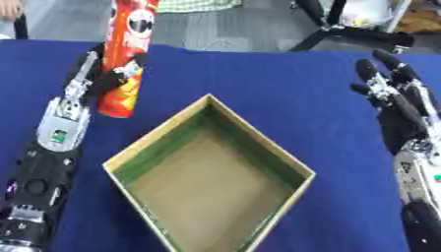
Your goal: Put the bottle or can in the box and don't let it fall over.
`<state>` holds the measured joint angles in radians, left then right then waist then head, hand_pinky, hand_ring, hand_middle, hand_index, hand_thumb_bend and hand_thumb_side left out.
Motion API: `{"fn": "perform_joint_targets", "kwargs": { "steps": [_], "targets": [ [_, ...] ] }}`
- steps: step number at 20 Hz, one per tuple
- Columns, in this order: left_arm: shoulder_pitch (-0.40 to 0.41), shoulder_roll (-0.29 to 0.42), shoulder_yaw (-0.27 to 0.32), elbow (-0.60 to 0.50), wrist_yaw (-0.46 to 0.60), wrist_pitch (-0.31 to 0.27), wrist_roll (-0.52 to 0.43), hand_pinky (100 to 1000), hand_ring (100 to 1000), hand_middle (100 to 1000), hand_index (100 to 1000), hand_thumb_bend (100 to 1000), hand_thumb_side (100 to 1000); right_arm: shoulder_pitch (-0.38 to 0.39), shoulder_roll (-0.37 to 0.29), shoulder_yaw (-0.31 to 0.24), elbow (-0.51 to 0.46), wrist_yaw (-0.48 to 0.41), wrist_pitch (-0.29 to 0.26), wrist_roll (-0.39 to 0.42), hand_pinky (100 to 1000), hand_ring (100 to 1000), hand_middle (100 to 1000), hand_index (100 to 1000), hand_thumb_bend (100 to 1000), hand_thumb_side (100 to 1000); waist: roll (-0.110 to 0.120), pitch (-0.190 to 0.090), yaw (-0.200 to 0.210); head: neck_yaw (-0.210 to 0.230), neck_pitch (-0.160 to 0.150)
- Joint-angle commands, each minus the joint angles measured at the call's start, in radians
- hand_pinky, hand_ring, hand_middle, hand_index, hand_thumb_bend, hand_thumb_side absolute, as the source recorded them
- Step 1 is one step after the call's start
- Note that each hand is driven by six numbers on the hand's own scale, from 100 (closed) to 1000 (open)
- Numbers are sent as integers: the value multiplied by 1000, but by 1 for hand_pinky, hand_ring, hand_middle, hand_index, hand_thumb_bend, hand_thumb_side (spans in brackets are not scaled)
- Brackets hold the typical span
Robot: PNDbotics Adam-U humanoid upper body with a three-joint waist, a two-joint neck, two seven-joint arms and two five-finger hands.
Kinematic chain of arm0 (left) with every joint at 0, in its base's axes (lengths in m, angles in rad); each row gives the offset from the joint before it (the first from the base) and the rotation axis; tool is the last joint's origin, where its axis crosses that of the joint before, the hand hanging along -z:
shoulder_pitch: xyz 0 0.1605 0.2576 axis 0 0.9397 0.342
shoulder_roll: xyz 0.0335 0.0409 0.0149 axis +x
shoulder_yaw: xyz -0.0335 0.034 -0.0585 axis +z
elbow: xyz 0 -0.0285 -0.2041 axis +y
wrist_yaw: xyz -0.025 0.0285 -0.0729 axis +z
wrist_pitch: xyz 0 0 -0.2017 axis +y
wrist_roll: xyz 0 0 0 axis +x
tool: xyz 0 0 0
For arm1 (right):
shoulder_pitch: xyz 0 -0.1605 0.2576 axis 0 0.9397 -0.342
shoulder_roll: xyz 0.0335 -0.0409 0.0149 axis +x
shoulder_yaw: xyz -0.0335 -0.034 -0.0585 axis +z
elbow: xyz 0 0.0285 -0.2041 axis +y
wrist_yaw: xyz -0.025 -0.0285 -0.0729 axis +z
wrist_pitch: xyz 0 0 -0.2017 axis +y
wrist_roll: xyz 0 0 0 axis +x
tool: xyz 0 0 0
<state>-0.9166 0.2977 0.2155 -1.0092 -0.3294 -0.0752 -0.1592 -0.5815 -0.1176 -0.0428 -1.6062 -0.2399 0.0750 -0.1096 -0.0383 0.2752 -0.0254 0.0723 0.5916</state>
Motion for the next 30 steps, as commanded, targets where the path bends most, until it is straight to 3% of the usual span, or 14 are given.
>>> {"fn": "perform_joint_targets", "kwargs": {
  "steps": [1, 20, 30],
  "targets": [
    [-20, 17, 0, -32, 15, 5, 3, 1000, 720, 487, 359, 100, 472, -14, -6, -6, -24, -1, -2, 2, 772, 963, 1000, 812, 585, 321, 1, -28, 1, 2, -5],
    [-10, 17, -14, -147, 96, 28, 28, 1000, 698, 487, 249, 100, 590, -6, -5, -14, -26, 3, -4, -8, 773, 961, 1000, 813, 579, 327, -3, -53, 12, -5, 15],
    [13, 18, -66, -279, 145, 6, 27, 1000, 697, 487, 245, 100, 575, -3, -12, -21, -27, 6, -6, -16, 773, 961, 1000, 812, 575, 329, -2, -59, 21, -14, 29]
  ]
}}
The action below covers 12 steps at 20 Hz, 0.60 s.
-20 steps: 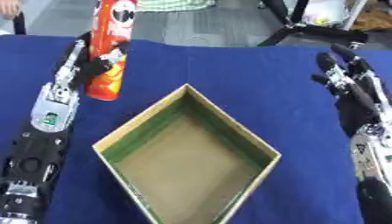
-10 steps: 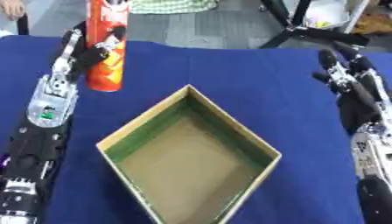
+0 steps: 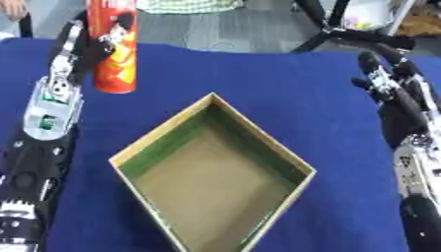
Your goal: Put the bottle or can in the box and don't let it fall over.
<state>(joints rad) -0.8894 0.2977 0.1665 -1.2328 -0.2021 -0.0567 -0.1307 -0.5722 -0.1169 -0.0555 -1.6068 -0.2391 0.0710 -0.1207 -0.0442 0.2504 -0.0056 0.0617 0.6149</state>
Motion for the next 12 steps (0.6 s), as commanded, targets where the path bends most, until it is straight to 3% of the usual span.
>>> {"fn": "perform_joint_targets", "kwargs": {
  "steps": [1, 12],
  "targets": [
    [-10, 17, -28, -72, 27, -17, -5, 1000, 697, 488, 245, 100, 571, -11, -15, -11, -27, 6, -2, -7, 773, 961, 1000, 812, 574, 330, 5, -37, 3, -5, 9],
    [75, -10, -156, -198, 156, -54, -69, 1000, 692, 483, 245, 100, 553, 3, -36, -65, -37, 18, -16, -62, 775, 958, 1000, 813, 574, 361, 18, -68, 19, -21, 62]
  ]
}}
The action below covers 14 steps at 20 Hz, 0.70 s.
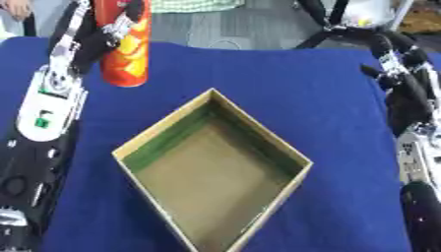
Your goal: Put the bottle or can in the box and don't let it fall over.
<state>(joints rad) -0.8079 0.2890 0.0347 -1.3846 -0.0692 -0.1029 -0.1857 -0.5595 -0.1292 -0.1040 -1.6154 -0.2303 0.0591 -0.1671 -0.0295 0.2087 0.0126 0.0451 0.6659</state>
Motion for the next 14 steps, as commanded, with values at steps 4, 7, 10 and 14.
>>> {"fn": "perform_joint_targets", "kwargs": {
  "steps": [4, 7, 10, 14],
  "targets": [
    [19, -29, -58, -79, 44, -12, -26, 1000, 691, 480, 244, 100, 550, -7, -25, -30, -33, 14, -7, -32, 775, 957, 1000, 813, 572, 351, 4, -40, 4, -9, 26],
    [32, -54, -81, -97, 53, -14, -35, 1000, 690, 479, 245, 100, 552, -6, -23, -32, -34, 17, -6, -35, 775, 957, 1000, 813, 569, 354, 3, -49, 5, -18, 37],
    [42, -80, -105, -119, 61, -13, -40, 1000, 689, 478, 246, 100, 547, -4, -20, -32, -34, 19, -6, -36, 776, 957, 1000, 813, 567, 355, 4, -59, 6, -27, 52],
    [56, -113, -131, -134, 79, -6, -47, 1000, 685, 473, 246, 100, 552, 4, -15, -32, -32, 23, -5, -36, 776, 956, 1000, 813, 563, 358, 9, -76, 7, -44, 70]
  ]
}}
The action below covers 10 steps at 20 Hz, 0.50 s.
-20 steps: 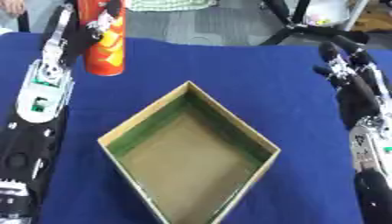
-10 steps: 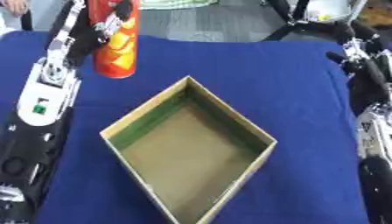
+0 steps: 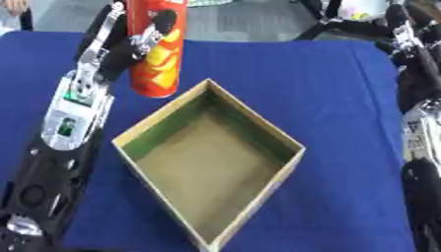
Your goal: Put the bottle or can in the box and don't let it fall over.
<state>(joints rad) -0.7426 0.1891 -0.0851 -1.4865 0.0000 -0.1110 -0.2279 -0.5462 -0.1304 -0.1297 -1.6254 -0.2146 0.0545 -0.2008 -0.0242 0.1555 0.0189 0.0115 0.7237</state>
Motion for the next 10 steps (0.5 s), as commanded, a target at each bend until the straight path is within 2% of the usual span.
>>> {"fn": "perform_joint_targets", "kwargs": {
  "steps": [1, 8, 10],
  "targets": [
    [-5, -21, -16, -36, 12, 4, -6, 1000, 685, 473, 246, 100, 552, -8, -13, -6, -22, 8, 0, -1, 776, 956, 1000, 814, 562, 358, 5, -27, 1, -15, 16],
    [22, -52, -54, -51, 27, 8, -24, 1000, 682, 469, 248, 100, 558, 7, -9, -5, -15, 12, 1, 0, 777, 956, 1000, 813, 558, 359, 13, -49, 5, -31, 38],
    [29, -54, -61, -49, 38, 15, -28, 1000, 679, 467, 253, 100, 588, 10, -10, -6, -13, 12, 0, -1, 777, 956, 1000, 813, 557, 359, 14, -53, 7, -35, 42]
  ]
}}
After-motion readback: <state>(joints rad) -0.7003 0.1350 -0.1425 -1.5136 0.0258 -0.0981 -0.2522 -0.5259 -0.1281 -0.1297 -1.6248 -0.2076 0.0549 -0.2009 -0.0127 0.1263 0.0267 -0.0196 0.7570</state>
